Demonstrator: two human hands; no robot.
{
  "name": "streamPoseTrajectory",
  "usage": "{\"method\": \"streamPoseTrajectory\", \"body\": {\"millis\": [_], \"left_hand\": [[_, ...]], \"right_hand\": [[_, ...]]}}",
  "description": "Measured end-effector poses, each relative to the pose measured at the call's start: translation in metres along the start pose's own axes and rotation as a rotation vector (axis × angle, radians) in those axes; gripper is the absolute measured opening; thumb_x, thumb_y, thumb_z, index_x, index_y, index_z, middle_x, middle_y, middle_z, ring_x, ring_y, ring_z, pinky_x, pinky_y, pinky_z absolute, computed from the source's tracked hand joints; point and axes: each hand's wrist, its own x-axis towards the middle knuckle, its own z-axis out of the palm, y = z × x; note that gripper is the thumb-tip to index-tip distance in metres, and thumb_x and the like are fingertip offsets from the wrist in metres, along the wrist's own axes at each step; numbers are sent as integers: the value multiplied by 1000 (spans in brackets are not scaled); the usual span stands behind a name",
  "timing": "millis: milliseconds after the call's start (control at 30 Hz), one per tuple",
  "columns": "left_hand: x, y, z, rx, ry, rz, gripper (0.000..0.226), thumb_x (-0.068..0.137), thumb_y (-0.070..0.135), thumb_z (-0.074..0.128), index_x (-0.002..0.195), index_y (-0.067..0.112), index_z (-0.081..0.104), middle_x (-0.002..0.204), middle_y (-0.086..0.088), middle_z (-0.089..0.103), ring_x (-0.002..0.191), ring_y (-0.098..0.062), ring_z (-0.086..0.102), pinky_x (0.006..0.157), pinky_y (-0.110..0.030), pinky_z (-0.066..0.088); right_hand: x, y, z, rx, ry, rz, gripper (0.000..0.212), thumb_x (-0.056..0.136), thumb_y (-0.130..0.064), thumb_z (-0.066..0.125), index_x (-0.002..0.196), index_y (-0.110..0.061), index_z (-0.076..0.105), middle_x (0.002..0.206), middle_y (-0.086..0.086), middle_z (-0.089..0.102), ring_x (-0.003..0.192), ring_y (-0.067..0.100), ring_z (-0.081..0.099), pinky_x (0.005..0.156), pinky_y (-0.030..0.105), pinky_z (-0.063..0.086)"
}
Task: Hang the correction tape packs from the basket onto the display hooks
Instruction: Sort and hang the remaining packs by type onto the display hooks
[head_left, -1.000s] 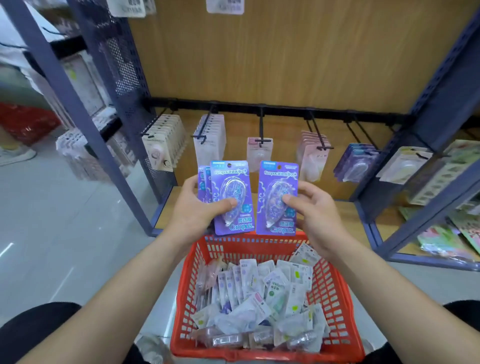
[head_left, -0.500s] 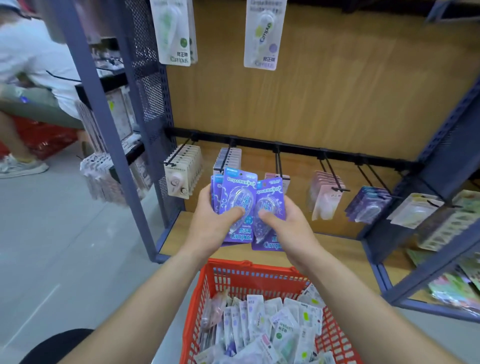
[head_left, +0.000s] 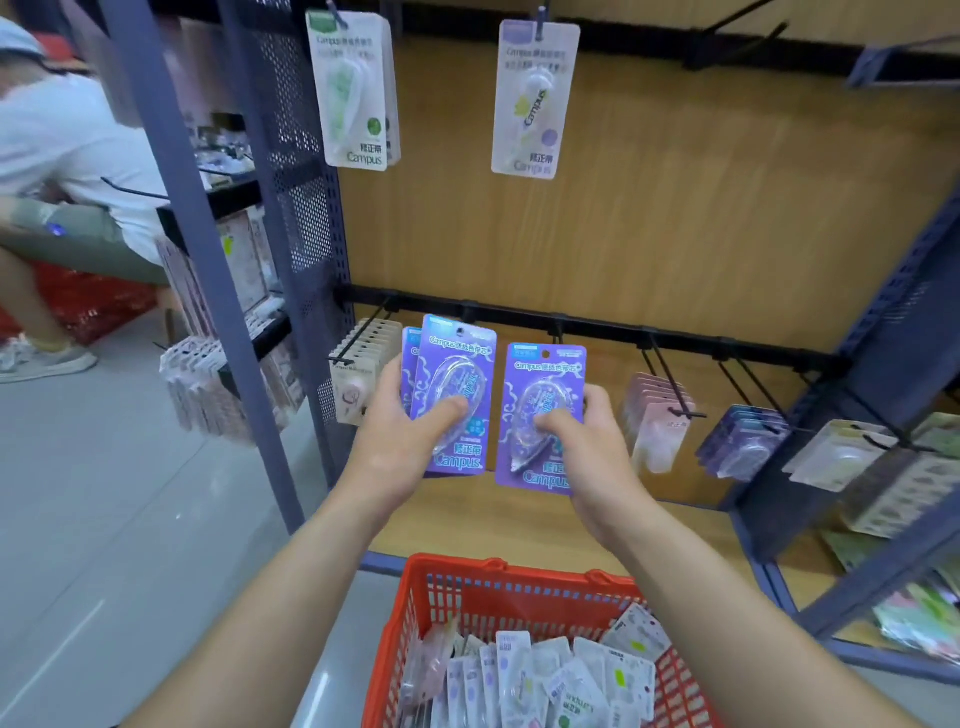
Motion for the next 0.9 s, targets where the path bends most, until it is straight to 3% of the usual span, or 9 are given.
{"method": "streamPoseTrajectory", "body": {"millis": [100,300,500,733,900], "left_hand": [[3,13,-8,-56,-23,24,40,90,6,74,126,19,61,106,3,78,93,-18,76,78,-35,61],[2,42,0,-130,-55,74,32,91,1,72,113,23,64,97,5,79,82,-12,75,61,-27,60],[13,77,32,-173,-80,75,43,89,5,75,127,15,59,111,-4,76,88,-15,76,61,-25,59],[31,117,73,-158,-142,80,42,88,11,78,124,21,60,105,2,78,84,-15,77,59,-26,59],[39,132,85,-122,-145,105,44,87,16,79,125,22,58,105,4,77,87,-14,77,60,-23,58]], "right_hand": [[4,-21,-3,-37,-11,-87,27,94,-5,66,111,-22,55,101,-3,76,92,19,75,78,40,60],[11,-73,-25,-11,15,-243,26,94,-7,71,118,-12,61,104,1,79,92,21,77,77,41,62],[41,-145,-73,47,145,-391,23,97,-14,69,117,-22,62,106,1,79,97,20,76,82,40,61],[73,-206,-107,74,211,-432,23,103,-19,61,124,-26,55,105,-5,75,84,6,74,60,22,57],[92,-220,-111,87,189,-419,27,103,-17,61,129,-24,56,109,-3,75,84,9,75,59,24,57]]}}
